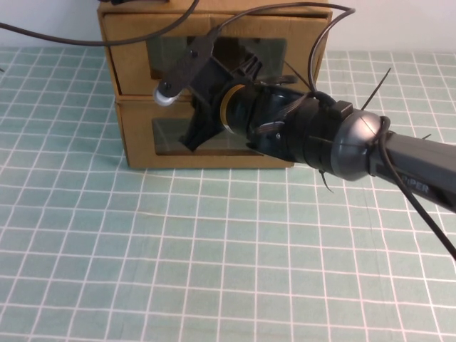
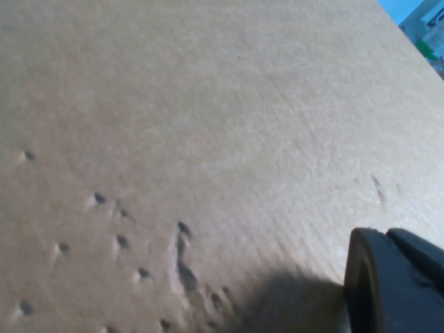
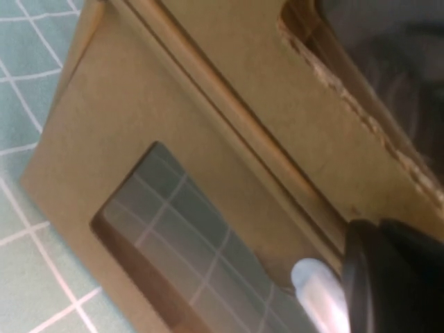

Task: Close the shoe box
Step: Close the shoe box with your right arm

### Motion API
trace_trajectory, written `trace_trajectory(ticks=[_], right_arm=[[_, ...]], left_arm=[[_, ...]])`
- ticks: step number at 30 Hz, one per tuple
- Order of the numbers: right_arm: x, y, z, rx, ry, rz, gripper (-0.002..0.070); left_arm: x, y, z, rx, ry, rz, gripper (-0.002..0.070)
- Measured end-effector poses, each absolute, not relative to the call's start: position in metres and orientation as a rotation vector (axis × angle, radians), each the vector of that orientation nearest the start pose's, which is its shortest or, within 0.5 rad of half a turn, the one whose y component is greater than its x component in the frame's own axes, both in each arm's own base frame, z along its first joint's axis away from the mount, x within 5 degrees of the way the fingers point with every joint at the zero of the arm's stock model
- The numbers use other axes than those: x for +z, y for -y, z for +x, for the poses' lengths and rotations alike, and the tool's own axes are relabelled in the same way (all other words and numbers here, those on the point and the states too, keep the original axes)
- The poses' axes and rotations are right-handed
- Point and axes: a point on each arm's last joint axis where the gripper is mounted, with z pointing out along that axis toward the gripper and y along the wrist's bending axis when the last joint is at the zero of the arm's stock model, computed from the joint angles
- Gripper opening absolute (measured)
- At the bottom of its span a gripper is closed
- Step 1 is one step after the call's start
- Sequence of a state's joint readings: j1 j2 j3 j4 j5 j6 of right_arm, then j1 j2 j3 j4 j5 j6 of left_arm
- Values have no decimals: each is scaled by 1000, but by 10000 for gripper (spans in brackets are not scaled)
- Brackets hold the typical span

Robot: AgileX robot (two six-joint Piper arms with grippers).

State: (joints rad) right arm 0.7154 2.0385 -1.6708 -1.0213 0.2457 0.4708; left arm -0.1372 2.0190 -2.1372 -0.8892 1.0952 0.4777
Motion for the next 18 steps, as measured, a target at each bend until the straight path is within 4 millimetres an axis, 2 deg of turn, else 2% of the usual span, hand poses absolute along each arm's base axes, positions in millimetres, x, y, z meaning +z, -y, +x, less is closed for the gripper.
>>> trace_trajectory(ticks=[4, 10, 13, 18], right_arm=[[290, -315, 365, -140, -1669, -1058, -14], [323, -321, 320, -199, -1708, -1177, -14], [341, -313, 302, -200, -1746, -1231, -14], [385, -286, 280, -170, -1755, -1184, -14]], left_arm=[[392, 124, 436, -951, -2133, 526, -5], [396, 124, 430, -960, -2143, 557, -5], [410, 123, 419, -947, -2118, 576, -5], [446, 115, 389, -846, -2073, 636, -5]])
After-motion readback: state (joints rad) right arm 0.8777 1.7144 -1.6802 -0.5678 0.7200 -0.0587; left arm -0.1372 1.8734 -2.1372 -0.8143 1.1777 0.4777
